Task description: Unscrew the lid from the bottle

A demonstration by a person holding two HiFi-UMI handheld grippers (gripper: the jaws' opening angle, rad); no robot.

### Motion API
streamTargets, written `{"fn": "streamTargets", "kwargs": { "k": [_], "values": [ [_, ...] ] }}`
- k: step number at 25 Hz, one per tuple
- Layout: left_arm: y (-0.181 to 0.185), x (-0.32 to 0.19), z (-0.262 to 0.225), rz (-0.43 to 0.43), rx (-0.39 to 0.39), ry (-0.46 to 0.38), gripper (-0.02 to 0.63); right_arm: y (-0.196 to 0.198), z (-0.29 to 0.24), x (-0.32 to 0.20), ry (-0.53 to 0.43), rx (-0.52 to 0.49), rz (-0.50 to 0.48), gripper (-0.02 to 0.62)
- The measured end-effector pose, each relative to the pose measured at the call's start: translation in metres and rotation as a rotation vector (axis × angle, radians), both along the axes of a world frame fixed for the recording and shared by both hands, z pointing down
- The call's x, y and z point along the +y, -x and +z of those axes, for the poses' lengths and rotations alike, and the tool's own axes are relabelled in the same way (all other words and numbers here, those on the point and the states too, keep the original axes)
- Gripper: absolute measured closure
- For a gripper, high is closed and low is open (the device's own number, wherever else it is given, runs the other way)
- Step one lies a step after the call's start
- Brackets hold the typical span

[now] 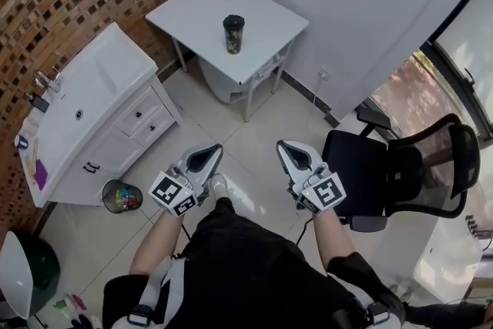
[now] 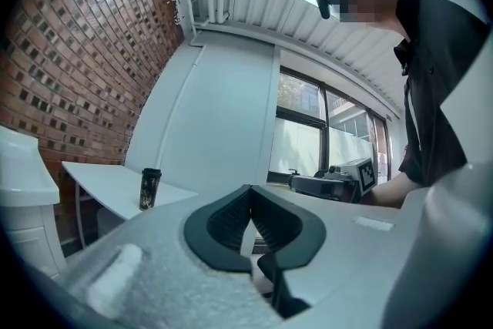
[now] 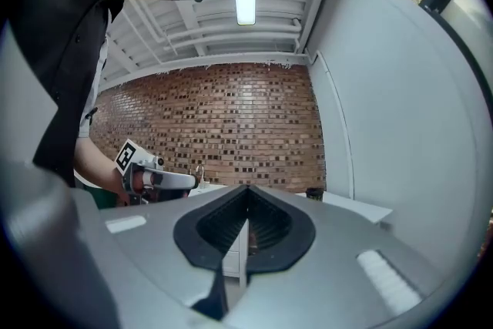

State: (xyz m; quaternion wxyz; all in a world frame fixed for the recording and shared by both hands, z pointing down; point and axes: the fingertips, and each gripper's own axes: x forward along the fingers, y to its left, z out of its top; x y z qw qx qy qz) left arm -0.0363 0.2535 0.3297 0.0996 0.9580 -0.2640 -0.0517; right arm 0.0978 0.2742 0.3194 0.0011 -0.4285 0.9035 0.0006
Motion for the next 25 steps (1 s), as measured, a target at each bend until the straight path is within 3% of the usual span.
{"fn": "streamTargets", "kwargs": {
  "k": [9,14,22,25],
  "values": [
    [0.011,-0.110,0.003,0.082,0.004,-0.010,0.604,0.022,0.003,-0.111,0.001,0.016,0.009,0.589],
    [0.022,-0.173,-0.004,0.070,0.028,-0.020,0.604,0.030,0.001,-0.164,0.001,0.002,0.028,0.589],
    [0.036,-0.227,0.004,0.084,0.033,-0.009,0.604,0.043,0.012,-0.230,0.015,0.020,0.054,0.589],
    [0.035,-0.242,0.004,0.097,0.075,-0.006,0.604,0.050,0.012,-0.244,0.012,0.019,0.050,0.589]
  ]
}}
